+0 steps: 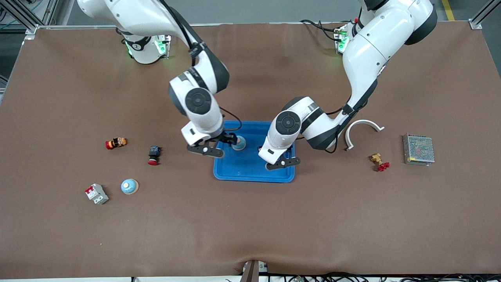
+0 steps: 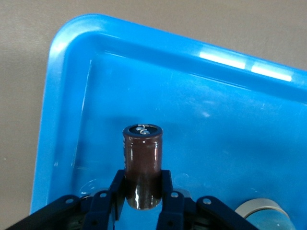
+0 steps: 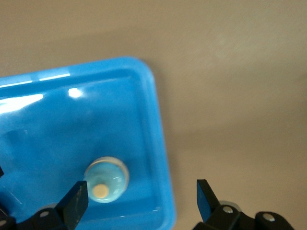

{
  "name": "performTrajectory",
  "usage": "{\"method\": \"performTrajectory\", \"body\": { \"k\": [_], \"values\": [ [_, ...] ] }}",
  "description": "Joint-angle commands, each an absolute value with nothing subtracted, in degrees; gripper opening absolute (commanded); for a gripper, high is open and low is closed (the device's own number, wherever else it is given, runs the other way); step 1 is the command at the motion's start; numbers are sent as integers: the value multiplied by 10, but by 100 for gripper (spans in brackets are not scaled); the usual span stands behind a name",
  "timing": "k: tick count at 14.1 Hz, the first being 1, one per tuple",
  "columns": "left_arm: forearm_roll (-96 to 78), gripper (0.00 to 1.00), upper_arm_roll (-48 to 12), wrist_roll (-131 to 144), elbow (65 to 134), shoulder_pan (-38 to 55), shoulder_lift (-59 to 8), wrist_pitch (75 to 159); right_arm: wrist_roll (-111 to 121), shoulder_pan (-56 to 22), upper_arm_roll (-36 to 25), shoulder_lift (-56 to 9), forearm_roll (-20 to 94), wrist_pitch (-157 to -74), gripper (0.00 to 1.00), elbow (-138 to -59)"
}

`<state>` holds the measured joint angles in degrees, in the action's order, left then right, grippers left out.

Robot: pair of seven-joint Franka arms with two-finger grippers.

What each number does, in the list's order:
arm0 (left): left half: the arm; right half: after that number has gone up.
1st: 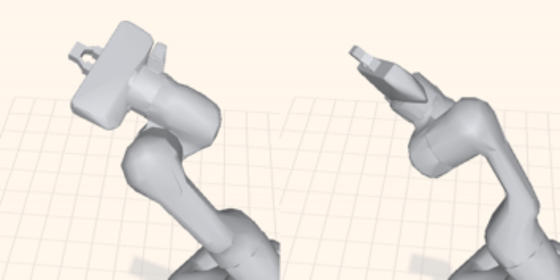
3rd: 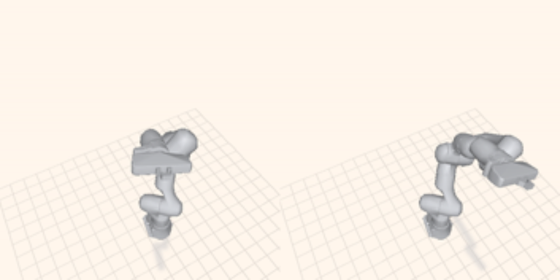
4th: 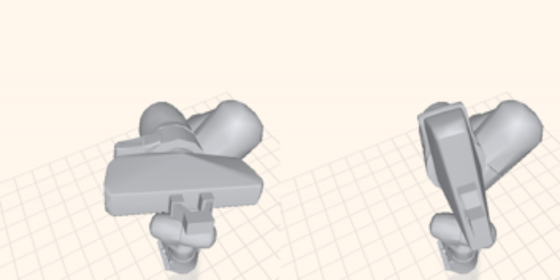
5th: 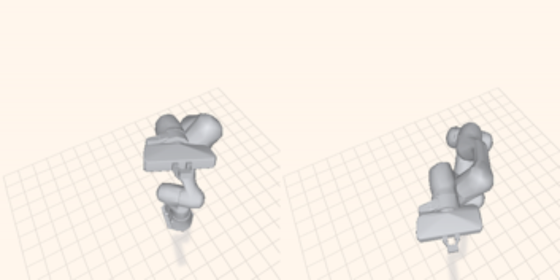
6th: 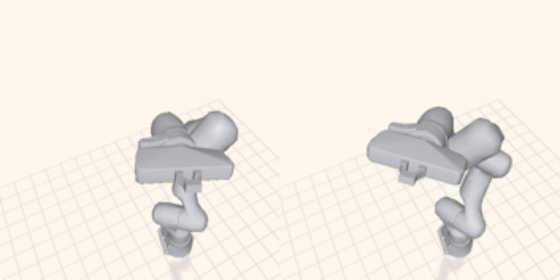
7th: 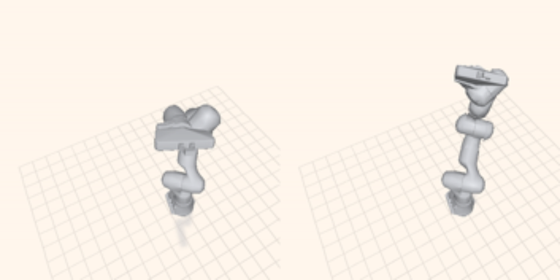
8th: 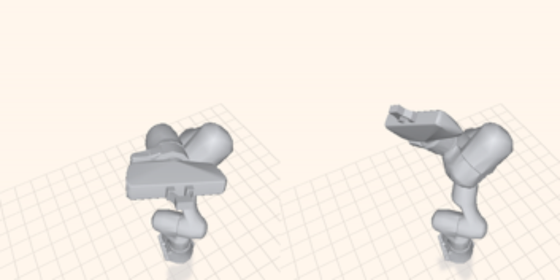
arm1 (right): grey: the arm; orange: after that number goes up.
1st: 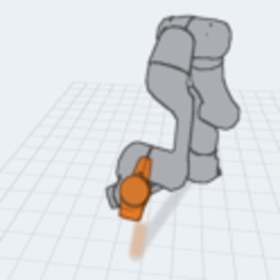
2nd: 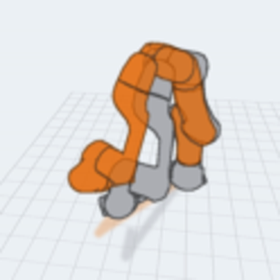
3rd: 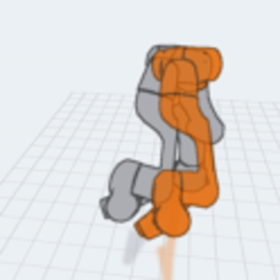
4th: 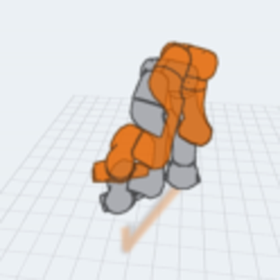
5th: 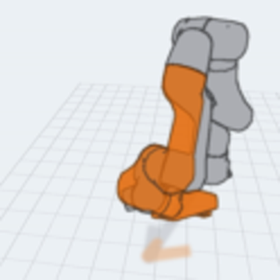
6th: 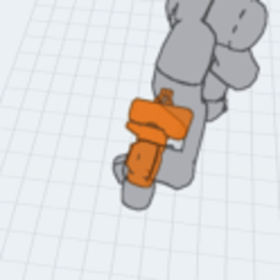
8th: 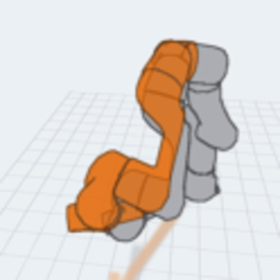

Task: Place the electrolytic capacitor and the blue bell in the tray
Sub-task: 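Lower the capacitor into the tray while the right gripper lowers the bell there, then reach the right gripper to the second bell while the left gripper withdraws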

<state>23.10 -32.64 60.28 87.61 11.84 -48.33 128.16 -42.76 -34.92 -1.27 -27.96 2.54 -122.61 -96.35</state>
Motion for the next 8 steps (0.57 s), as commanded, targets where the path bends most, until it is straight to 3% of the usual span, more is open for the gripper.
{"method": "performTrajectory", "body": {
  "k": [1,6,7,8],
  "values": [
    [246,0,-311,589,856,136,-497,1280,-351,-300,-4,-254,18,-1188,100,-960],
    [248,0,-288,590,856,144,-498,1280,-181,-206,-4,-252,18,-1130,100,-907],
    [245,4,-288,593,856,144,-498,1280,-143,-186,-4,-254,18,-1130,100,-901],
    [243,26,-287,598,856,144,-498,1280,-108,-167,-4,-255,18,-1130,100,-897]
  ]
}}
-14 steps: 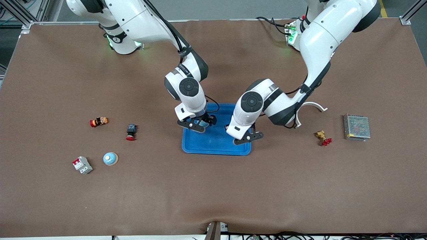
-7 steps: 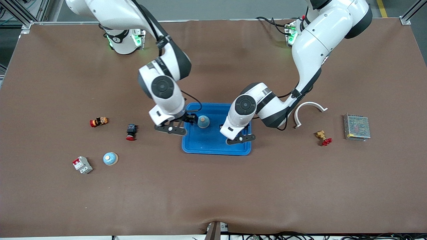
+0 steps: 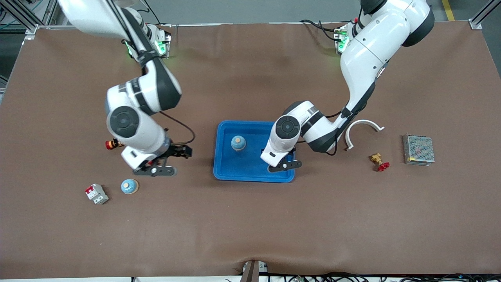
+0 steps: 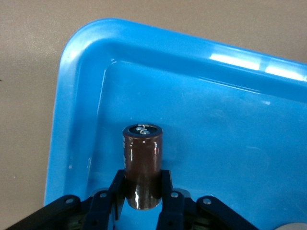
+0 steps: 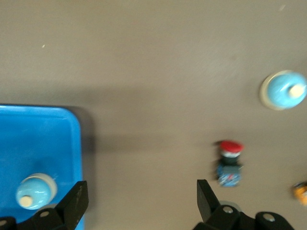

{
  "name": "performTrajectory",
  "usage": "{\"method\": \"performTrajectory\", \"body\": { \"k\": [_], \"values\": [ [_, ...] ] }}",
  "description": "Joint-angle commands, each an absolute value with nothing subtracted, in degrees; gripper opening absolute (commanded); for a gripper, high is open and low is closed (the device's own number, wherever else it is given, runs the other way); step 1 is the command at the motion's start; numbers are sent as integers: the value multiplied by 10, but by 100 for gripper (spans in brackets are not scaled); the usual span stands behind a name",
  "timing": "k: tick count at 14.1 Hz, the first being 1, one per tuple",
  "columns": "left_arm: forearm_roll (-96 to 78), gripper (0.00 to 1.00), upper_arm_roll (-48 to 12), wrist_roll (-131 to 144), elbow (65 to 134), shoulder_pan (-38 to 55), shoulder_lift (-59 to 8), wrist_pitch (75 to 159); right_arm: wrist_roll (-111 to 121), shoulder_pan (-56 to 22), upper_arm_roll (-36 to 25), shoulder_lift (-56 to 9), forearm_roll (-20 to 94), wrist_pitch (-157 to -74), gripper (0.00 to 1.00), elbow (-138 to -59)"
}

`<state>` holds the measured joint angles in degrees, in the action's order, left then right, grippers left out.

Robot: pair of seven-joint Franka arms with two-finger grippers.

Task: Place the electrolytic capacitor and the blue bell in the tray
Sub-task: 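Reach the right gripper to the second bell while the left gripper withdraws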

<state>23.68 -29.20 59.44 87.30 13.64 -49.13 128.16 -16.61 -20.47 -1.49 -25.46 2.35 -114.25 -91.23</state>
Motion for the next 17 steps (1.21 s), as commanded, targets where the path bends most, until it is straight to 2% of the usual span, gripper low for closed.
{"method": "performTrajectory", "body": {
  "k": [1,2,6,13,17],
  "values": [
    [241,63,-287,602,855,144,-499,1280,-72,-151,-4,-256,18,-1130,100,-892],
    [241,100,-287,602,855,144,-497,1280,-42,-137,-4,-258,17,-1131,100,-891],
    [240,100,-288,602,849,139,-483,1275,58,-84,-3,-278,18,-1148,100,-889],
    [241,100,-296,599,834,111,-430,1249,201,-41,-3,-335,25,-1206,100,-889],
    [228,100,-307,586,820,84,-398,1207,296,-20,-3,-363,25,-1234,100,-888]
  ]
}}
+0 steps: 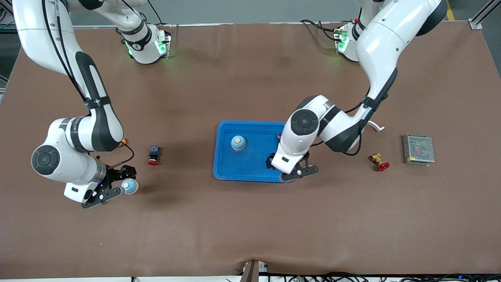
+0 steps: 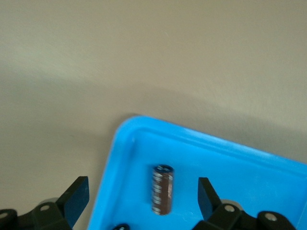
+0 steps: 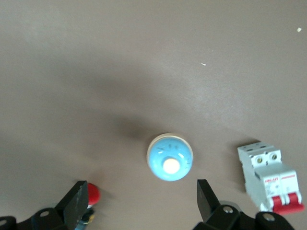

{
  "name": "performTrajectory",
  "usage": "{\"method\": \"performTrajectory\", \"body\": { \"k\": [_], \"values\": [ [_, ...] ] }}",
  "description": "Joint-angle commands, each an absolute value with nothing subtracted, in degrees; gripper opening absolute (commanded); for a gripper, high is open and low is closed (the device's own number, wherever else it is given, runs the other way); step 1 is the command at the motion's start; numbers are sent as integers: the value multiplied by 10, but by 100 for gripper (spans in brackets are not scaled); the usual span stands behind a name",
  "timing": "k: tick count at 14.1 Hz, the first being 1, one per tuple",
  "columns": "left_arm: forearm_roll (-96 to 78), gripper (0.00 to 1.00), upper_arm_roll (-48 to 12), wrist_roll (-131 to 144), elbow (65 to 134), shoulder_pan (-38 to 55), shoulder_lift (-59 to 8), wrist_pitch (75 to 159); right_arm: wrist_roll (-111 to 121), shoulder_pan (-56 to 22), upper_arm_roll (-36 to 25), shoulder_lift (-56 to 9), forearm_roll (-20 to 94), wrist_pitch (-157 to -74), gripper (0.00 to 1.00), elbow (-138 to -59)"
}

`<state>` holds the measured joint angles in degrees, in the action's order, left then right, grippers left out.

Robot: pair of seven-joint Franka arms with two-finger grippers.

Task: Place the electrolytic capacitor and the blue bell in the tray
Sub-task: 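Reach the right gripper to the second bell while the left gripper withdraws, then grasp the second bell with the right gripper while the left arm returns to rest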

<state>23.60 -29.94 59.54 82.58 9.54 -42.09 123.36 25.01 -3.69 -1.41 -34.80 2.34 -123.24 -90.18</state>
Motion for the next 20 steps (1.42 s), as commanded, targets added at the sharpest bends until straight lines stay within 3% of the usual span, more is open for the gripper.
{"method": "performTrajectory", "body": {
  "k": [1,6,20],
  "values": [
    [223,100,-305,581,817,82,-389,1195,310,-18,-3,-367,25,-1237,100,-888],
    [197,100,-306,506,816,29,-338,1166,335,-16,-2,-389,27,-1282,100,-889],
    [161,100,-306,337,817,-122,-188,985,410,-11,-1,-417,28,-1345,100,-926]
  ]
}}
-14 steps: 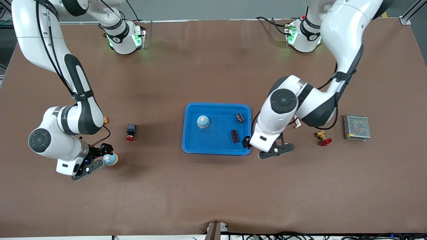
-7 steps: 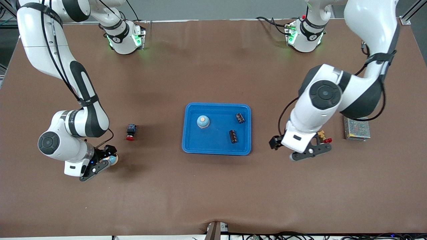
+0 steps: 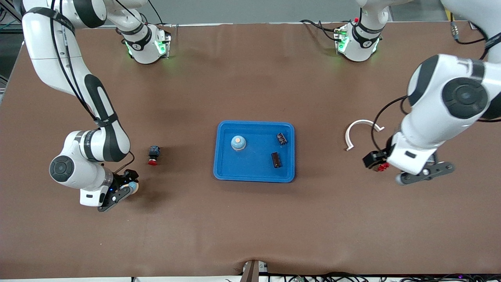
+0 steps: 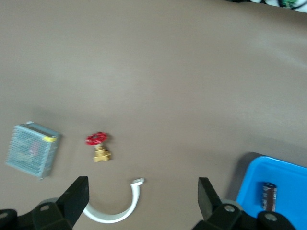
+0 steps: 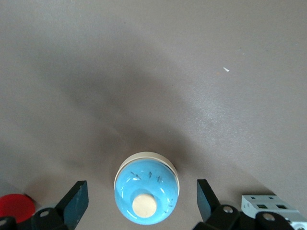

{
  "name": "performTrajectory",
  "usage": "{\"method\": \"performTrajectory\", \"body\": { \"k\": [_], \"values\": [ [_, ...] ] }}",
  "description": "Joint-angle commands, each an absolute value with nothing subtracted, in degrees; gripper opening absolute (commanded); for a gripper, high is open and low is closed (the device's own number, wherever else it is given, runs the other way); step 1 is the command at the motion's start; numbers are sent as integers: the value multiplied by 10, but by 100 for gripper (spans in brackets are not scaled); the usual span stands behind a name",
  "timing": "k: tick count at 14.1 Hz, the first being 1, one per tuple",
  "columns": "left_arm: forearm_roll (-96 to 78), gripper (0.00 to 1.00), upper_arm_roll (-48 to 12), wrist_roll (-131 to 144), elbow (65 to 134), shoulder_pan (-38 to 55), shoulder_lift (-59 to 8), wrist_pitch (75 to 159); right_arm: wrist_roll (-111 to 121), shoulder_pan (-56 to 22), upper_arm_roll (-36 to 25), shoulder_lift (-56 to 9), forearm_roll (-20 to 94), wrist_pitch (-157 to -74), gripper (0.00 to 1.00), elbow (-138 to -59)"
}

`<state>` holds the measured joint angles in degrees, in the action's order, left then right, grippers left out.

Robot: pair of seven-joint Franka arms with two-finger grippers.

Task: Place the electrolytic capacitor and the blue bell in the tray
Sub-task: 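Grasp the second bell with the right gripper while the left arm returns to rest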

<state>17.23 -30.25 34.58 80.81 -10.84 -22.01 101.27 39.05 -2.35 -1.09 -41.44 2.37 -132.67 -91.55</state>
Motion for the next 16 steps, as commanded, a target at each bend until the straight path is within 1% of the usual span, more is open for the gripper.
{"method": "performTrajectory", "body": {
  "k": [1,6,14,15,16],
  "values": [
    [161,100,-306,335,817,-129,-176,973,410,-11,-1,-417,28,-1349,100,-931],
    [143,100,-304,246,816,-156,-126,925,429,-4,0,-424,28,-1363,100,-941],
    [100,100,-302,161,816,-195,-72,868,431,-4,1,-428,28,-1382,100,-954],
    [85,100,-295,141,816,-197,-56,868,431,-4,1,-428,28,-1382,100,-953],
    [74,100,-274,127,821,-190,-47,867,431,-4,1,-428,28,-1382,100,-953]
  ]
}}
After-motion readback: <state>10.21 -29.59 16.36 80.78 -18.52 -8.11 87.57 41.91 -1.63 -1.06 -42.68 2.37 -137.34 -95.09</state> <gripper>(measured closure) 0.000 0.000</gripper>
